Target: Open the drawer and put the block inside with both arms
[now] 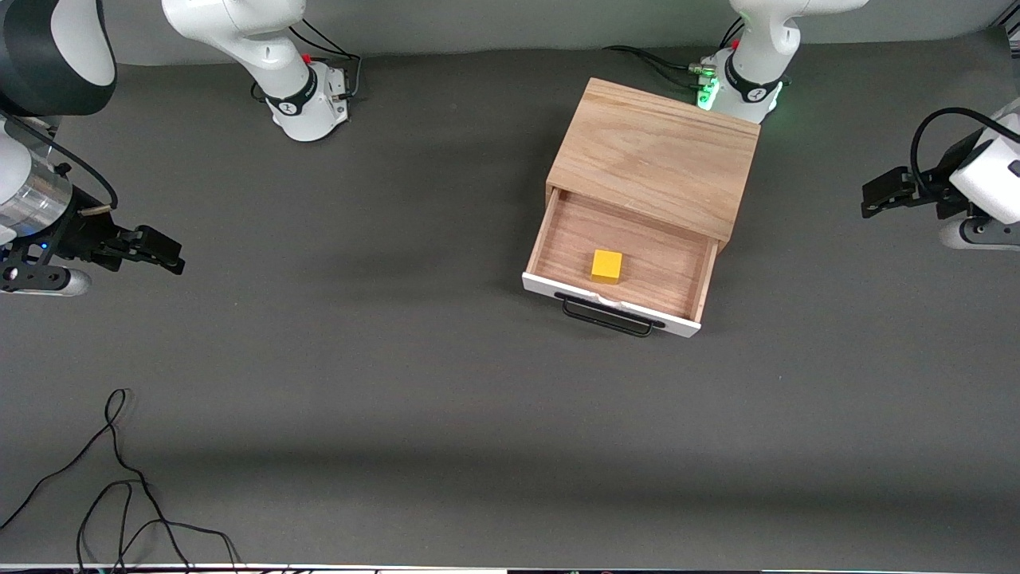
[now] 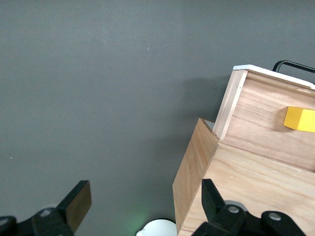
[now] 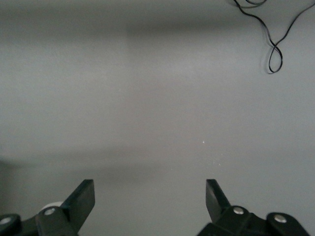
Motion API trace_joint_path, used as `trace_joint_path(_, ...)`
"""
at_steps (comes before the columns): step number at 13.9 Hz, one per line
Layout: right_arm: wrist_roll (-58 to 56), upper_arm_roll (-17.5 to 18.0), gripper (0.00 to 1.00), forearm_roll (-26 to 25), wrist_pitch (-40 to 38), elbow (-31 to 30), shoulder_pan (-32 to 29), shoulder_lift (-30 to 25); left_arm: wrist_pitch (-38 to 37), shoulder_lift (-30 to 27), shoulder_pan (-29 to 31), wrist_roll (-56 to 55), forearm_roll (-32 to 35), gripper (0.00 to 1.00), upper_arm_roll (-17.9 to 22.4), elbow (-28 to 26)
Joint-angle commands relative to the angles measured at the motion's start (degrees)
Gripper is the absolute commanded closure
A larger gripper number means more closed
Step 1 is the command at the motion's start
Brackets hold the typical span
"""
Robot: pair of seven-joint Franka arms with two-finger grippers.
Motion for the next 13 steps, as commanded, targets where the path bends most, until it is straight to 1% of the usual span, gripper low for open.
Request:
trace_joint_path(1, -1.33, -0.09, 0.00, -0.26, -1.39, 3.24, 0.38, 0.85, 0.39, -0.46, -0.59, 0.57, 0.22, 0.00, 0.35, -0.62)
trace_joint_path(3, -1.68, -0.18, 0.00, 1.93, -1.47, 4.48, 0.29, 1.56, 0.39, -0.46, -0.59, 0.57, 0.22, 0.00, 0.35, -0.62)
trace_joint_path(6, -1.51, -0.35, 0.00, 2.91, -1.47, 4.22, 0.29, 1.83, 0.39, -0.46, -0.59, 0.57, 0.22, 0.00, 0.35, -0.62)
trace_joint_path(8, -1.60, -0.53, 0.00, 4.75, -1.47, 4.22, 0.20, 1.83, 0.30, -0.46, -0.59, 0.57, 0.22, 0.00, 0.35, -0.62)
trace_joint_path(10, -1.60, -1.41, 0.00, 4.85, -1.56, 4.13, 0.20, 1.74, 0.30, -0.46, -0.59, 0.57, 0.22, 0.00, 0.27, -0.62)
trace_joint_path(13, -1.60, -1.50, 0.00, 4.85, -1.91, 4.13, 0.20, 1.83, 0.21, -0.55, -0.59, 0.57, 0.22, 0.00, 0.26, -0.62)
